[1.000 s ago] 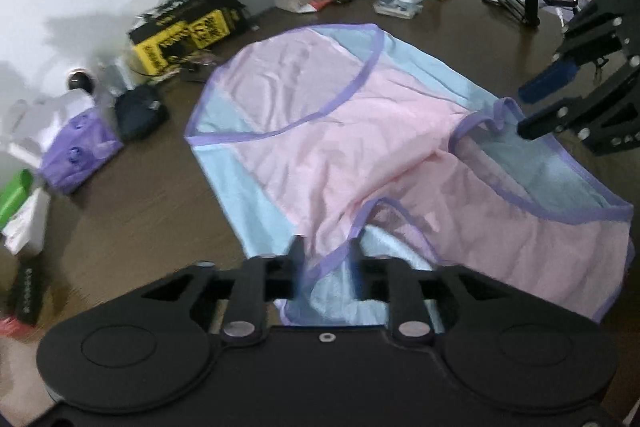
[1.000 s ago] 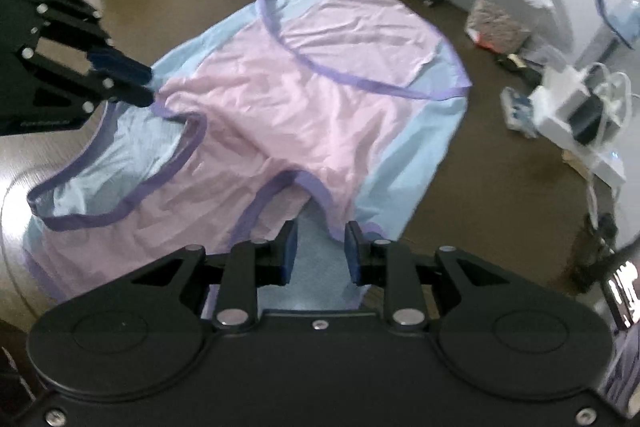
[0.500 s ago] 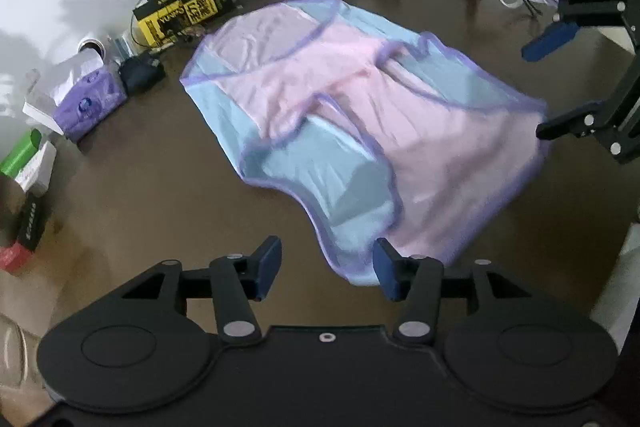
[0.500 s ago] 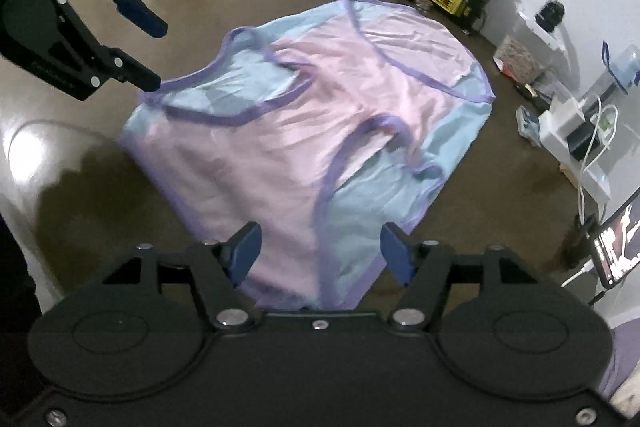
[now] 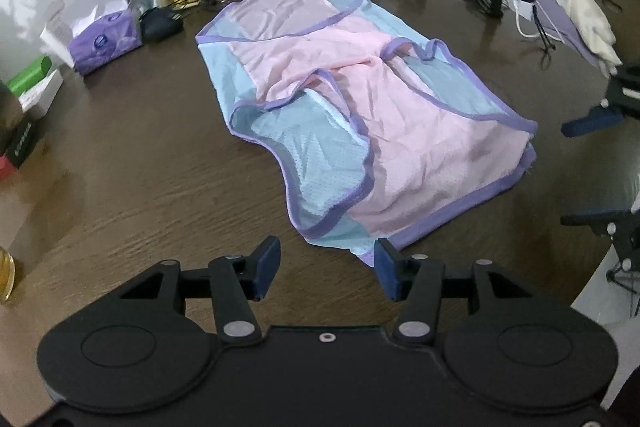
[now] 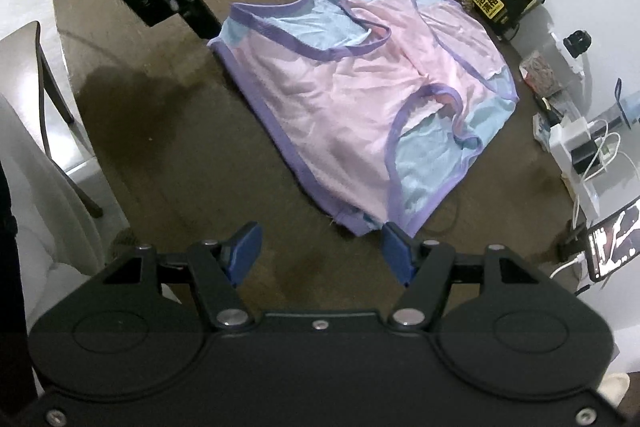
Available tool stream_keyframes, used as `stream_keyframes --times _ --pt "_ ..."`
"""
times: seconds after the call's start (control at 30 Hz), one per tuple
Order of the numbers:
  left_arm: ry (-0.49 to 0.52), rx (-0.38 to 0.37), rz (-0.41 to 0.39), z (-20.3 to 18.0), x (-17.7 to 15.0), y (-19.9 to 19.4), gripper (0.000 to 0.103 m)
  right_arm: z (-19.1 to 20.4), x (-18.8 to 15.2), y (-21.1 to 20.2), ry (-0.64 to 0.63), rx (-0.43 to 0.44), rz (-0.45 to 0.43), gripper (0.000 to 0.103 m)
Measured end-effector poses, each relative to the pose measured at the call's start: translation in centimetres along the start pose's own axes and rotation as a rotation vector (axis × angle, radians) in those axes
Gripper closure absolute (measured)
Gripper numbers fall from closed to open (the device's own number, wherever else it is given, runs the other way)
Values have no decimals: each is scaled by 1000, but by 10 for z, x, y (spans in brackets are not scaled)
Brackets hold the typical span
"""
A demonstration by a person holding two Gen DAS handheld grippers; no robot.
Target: Fold clothes
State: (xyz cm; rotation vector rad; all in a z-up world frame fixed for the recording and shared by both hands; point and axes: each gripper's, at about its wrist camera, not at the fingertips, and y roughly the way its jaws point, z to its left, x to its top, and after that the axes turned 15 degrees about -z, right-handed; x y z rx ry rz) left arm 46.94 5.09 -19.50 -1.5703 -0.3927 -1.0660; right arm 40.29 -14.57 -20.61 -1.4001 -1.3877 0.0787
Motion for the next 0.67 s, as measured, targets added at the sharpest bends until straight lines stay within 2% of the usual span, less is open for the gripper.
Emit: stream_keyframes --times 0.13,0.33,0.43,0.67 --pt "-8 -7 27 -2 -2 0 52 -6 0 0 37 -15 -1 32" --pt "21 -29 -7 -5 -17 -14 51 -19 -7 0 169 -30 -5 30" --pt "35 -32 -34 -7 -24 -23 34 -26 -13 -5 259 -36 -29 30" --pt "62 -51 -104 -11 -26 -36 13 -30 -17 -14 347 -56 -75 30"
